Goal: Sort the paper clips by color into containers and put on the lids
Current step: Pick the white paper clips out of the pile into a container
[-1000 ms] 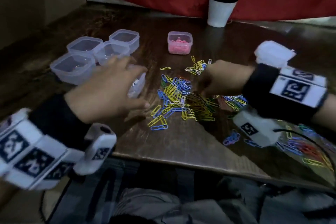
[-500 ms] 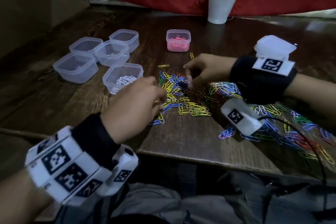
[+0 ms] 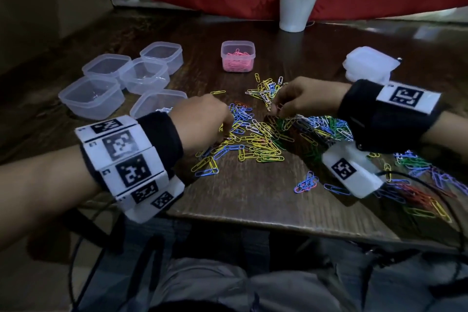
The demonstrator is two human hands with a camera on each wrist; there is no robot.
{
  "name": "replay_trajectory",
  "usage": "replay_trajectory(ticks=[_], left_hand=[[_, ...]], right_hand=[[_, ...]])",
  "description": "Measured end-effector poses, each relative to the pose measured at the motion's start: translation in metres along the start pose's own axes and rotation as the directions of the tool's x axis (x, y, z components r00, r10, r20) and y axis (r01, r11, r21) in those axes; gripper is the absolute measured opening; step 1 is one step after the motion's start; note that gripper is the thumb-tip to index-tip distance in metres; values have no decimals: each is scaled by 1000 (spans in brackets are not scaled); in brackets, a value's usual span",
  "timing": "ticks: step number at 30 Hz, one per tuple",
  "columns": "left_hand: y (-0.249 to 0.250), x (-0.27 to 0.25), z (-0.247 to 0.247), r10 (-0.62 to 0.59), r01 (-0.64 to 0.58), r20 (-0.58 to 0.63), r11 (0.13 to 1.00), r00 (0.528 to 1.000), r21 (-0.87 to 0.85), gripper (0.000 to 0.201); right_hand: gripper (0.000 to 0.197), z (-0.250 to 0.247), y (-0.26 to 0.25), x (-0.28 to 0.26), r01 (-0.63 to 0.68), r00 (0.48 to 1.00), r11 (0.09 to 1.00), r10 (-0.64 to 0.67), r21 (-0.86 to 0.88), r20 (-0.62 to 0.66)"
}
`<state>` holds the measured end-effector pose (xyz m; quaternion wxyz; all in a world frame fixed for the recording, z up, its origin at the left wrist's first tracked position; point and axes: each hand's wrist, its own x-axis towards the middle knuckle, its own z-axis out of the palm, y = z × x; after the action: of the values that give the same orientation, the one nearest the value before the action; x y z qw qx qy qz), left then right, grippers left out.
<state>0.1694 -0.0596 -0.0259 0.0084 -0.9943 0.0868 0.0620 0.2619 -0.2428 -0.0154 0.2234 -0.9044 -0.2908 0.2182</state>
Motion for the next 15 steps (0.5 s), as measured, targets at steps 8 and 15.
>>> replay_trajectory(ticks=[8, 15], left_hand=[[7, 2, 9, 14, -11, -56, 998, 998, 54, 17], [4, 5, 7, -47, 42, -50, 995, 998, -93, 10]], right_hand=[[25, 14, -22, 6, 39, 997, 948, -60, -315, -55], [29, 21, -24, 29, 38, 999, 906, -31, -422, 24]])
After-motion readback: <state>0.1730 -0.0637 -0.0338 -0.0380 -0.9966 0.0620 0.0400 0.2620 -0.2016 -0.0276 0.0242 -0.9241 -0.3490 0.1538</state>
